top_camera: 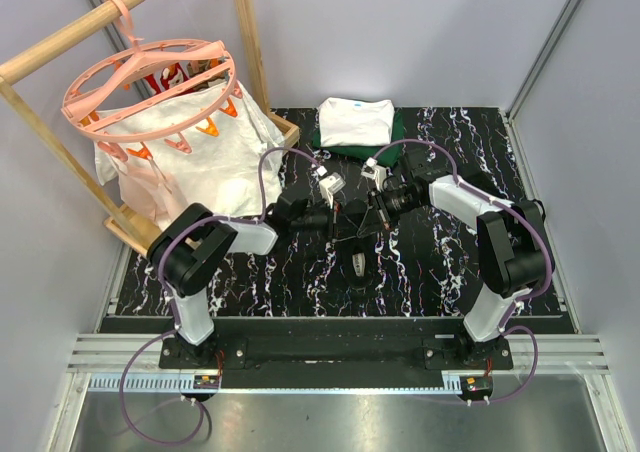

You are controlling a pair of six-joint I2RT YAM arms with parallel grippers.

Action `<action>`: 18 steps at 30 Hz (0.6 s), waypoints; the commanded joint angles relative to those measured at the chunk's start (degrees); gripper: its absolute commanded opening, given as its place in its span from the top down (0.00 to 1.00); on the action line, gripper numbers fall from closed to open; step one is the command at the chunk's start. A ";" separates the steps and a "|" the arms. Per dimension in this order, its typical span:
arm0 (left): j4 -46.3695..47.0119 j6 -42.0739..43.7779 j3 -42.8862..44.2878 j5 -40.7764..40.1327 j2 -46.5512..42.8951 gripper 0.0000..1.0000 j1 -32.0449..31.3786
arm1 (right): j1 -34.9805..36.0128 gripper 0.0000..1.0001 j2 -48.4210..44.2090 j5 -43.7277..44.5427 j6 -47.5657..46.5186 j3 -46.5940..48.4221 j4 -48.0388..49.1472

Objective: Tie the shoes

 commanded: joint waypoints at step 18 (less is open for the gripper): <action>23.72 -9.97 -0.86 12.86 6.76 0.97 -0.19 | 1.19 0.94 -1.13 1.66 4.89 -1.97 5.23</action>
